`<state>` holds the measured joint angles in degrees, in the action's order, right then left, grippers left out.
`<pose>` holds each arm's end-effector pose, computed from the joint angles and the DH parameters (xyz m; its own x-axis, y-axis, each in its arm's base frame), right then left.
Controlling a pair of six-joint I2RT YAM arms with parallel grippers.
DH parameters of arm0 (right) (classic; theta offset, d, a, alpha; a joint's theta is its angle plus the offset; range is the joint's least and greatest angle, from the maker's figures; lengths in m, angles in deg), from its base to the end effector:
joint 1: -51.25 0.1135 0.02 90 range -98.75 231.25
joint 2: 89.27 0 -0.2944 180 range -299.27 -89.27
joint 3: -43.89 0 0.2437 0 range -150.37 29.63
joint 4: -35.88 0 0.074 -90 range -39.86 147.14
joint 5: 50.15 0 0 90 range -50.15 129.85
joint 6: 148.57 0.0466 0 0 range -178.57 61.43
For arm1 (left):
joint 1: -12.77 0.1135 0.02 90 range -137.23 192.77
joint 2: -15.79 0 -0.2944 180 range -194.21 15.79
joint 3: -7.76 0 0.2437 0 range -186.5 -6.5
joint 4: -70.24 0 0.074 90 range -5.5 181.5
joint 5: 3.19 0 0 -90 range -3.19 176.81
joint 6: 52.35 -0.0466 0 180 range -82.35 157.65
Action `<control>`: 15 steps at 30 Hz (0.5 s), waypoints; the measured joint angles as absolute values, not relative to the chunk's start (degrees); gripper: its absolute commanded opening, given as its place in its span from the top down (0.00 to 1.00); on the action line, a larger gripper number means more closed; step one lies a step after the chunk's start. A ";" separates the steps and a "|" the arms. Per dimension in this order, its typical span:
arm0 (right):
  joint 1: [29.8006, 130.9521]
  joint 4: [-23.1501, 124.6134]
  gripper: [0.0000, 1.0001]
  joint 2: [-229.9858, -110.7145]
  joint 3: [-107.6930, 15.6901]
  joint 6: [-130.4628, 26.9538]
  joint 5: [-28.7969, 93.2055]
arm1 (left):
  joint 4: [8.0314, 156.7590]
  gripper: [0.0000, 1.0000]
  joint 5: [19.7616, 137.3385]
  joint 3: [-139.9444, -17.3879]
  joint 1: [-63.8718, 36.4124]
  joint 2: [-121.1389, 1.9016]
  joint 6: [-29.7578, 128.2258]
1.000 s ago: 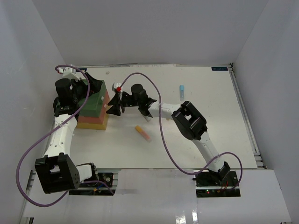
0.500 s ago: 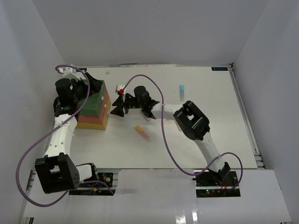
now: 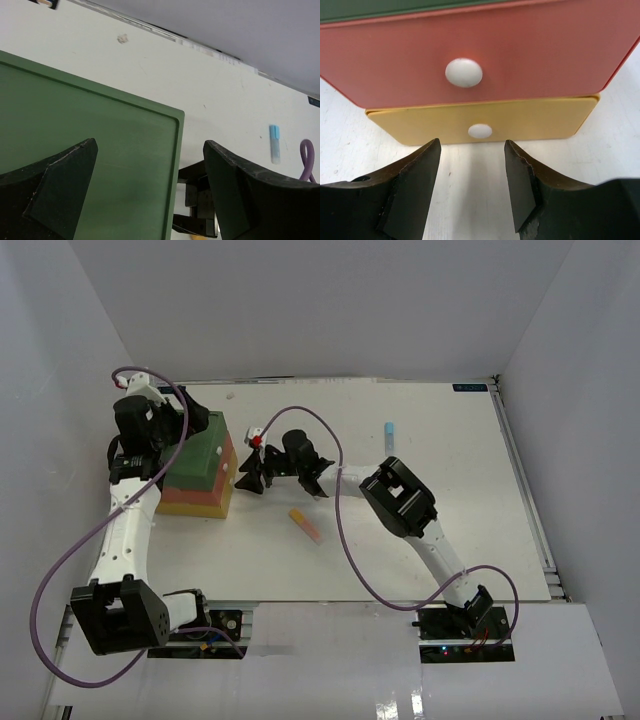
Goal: Sort the stationery into containers
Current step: Open the drawer in the storage box.
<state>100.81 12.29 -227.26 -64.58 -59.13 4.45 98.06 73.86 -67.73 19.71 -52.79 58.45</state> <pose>0.3441 0.4454 0.1789 -0.0573 -0.0795 -0.9952 -0.9947 0.0894 0.0501 0.2653 0.0218 0.3743 -0.3632 -0.3928 -0.8449 -0.0416 0.9127 -0.4065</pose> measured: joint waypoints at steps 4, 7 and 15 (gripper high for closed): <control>100.88 11.74 0.39 -228.44 -66.99 -59.04 4.29 | 101.25 0.02 80.33 -72.30 19.71 -53.07 57.14; 100.94 11.33 0.39 -229.10 -67.95 -58.93 4.05 | 103.24 0.02 85.34 -74.75 19.71 -53.66 56.05; 101.27 13.14 0.39 -230.59 -71.93 -57.64 3.84 | 107.94 0.02 95.76 -77.91 20.50 -59.24 53.10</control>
